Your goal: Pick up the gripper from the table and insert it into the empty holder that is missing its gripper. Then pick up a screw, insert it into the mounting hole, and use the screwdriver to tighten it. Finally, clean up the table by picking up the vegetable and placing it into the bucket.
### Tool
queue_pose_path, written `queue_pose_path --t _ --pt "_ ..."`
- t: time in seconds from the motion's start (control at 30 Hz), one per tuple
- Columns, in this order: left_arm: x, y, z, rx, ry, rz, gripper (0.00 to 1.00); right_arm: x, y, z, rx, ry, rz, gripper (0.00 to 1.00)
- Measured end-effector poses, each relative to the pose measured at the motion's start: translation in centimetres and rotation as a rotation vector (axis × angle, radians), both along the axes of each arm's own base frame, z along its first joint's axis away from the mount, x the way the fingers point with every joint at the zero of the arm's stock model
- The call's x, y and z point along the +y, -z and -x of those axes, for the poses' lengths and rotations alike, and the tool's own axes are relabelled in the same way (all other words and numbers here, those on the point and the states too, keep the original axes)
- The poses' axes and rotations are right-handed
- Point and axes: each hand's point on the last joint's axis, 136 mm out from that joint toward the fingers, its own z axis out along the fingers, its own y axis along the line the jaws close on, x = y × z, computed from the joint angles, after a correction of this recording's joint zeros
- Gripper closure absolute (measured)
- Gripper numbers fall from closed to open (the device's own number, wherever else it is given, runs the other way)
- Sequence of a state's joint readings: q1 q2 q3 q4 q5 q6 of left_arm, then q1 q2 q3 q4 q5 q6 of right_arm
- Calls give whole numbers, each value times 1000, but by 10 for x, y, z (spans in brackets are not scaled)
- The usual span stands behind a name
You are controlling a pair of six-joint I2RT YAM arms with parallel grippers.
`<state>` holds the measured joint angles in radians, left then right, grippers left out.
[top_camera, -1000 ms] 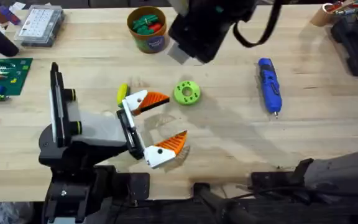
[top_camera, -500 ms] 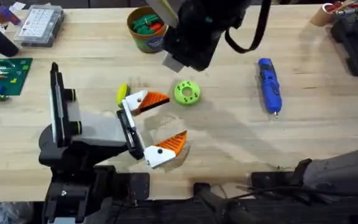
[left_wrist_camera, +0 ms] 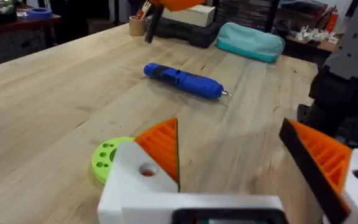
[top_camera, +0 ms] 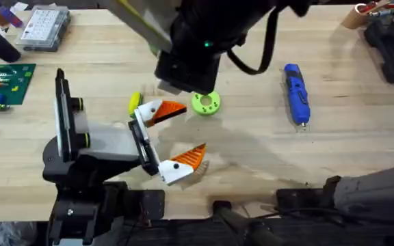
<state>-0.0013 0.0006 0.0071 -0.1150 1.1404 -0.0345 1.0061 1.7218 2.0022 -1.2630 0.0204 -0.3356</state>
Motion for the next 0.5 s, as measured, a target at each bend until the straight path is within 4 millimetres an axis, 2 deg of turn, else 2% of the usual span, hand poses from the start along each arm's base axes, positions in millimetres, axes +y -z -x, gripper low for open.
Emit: queue_pose_path --t 0.23,0.5 --pt "0 0 0 0 0 0 14 11 -1 16 -7 -56 -3 998" --pt "0 0 0 0 0 0 14 8 4 33 7 -119 43 998"
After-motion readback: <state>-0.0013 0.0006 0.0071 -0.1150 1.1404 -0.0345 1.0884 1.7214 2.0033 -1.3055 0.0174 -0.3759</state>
